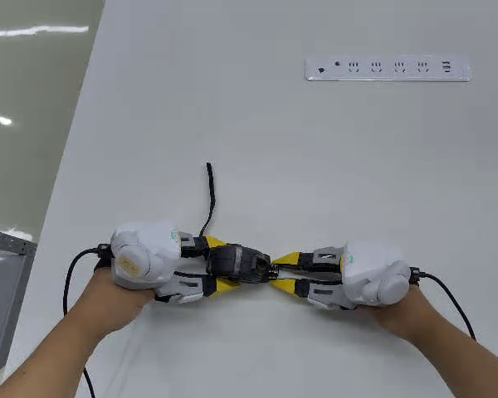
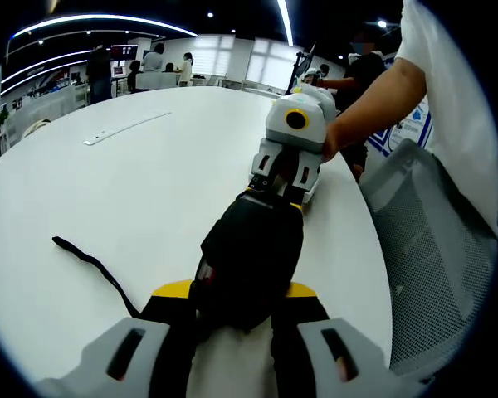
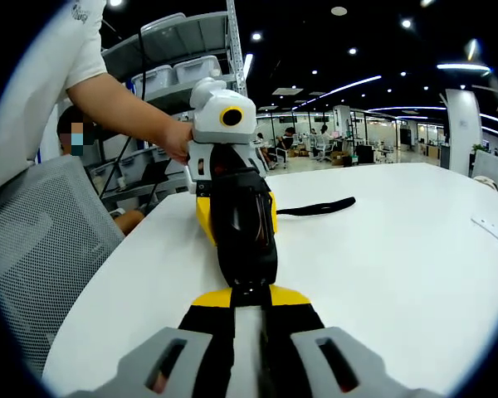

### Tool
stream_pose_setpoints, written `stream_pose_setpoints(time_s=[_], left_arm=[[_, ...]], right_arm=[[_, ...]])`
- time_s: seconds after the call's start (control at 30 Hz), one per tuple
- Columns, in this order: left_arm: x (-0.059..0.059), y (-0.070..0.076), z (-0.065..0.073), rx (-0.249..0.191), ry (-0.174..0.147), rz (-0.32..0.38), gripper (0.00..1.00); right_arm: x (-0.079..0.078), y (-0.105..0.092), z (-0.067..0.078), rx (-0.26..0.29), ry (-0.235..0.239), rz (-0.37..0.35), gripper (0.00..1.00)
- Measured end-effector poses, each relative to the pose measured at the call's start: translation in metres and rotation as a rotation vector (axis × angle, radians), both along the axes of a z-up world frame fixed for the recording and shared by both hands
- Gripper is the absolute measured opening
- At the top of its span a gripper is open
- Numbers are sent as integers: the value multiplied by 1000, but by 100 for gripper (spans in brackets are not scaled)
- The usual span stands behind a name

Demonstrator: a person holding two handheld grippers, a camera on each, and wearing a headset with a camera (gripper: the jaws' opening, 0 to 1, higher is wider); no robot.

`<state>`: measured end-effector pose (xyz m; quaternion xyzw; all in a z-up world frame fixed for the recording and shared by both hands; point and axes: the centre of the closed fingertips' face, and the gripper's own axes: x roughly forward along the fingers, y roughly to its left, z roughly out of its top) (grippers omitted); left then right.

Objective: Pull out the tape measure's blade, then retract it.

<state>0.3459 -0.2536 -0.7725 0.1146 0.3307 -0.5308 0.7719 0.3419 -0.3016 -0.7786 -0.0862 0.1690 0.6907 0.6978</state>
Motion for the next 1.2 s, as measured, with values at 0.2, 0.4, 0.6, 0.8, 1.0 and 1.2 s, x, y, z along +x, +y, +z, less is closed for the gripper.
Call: stream_pose_setpoints(time_s=[0.2, 0.4, 0.6, 0.8, 1.0, 1.2], left_arm=[[0, 0, -1, 3, 2, -4, 31], [0, 1, -1, 1, 5, -3, 31], [0, 1, -1, 2, 4, -11, 31], [0, 0, -1, 2, 2, -14, 31], [0, 0, -1, 2, 2, -14, 31], [0, 0, -1, 4, 2, -9, 31]], right_arm=[[0, -1, 0, -1, -10, 0, 12], [0, -1, 0, -2, 3, -2, 12], [-1, -2, 0, -4, -6, 5, 12], [-1, -4, 0, -2, 16, 5, 11], [-1, -9, 0, -2, 17, 8, 11], [0, -12, 0, -4, 10, 9, 11]])
